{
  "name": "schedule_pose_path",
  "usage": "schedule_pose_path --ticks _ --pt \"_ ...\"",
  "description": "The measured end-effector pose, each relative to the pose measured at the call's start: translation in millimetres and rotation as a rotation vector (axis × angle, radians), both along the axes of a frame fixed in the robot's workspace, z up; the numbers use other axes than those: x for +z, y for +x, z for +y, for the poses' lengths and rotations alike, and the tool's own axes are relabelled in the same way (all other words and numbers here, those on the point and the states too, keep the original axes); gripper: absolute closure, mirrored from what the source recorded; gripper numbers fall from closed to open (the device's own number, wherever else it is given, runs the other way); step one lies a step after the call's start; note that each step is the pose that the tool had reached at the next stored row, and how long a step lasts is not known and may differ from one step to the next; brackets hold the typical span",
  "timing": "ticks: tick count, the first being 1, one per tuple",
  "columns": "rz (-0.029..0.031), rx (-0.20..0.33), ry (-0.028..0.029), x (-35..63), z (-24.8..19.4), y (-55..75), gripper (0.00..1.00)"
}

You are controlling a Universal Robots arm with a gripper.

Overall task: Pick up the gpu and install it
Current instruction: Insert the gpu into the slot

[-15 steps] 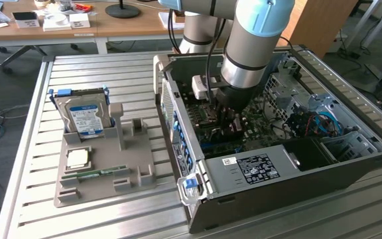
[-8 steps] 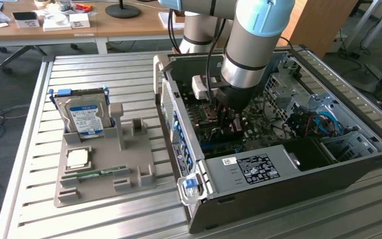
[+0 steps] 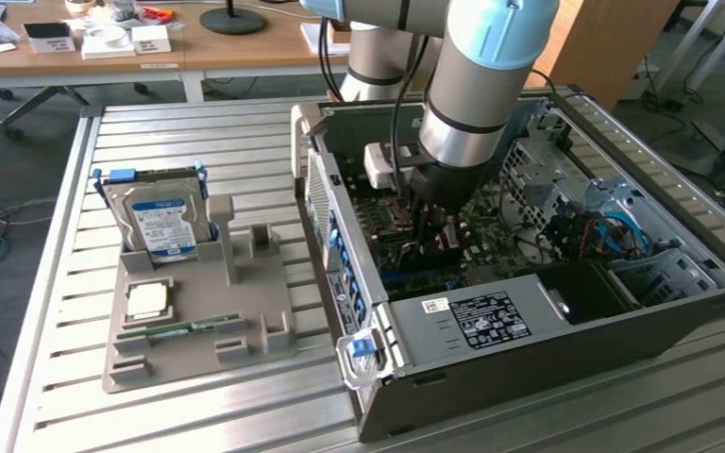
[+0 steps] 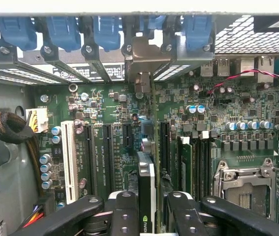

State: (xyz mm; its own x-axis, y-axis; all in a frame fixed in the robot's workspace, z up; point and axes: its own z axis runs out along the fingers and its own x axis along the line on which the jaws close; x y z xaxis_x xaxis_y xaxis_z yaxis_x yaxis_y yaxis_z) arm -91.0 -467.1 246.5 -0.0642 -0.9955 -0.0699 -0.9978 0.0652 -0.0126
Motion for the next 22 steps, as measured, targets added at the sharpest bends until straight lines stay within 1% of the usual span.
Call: schedule_pose_path --ticks 10,22 --pt "-0.0008 0.000 0.0007 -1.7 0.1 -1.7 0.73" --pt "-0.0041 0.000 0.0055 -1.9 -0.3 -4.7 0.73"
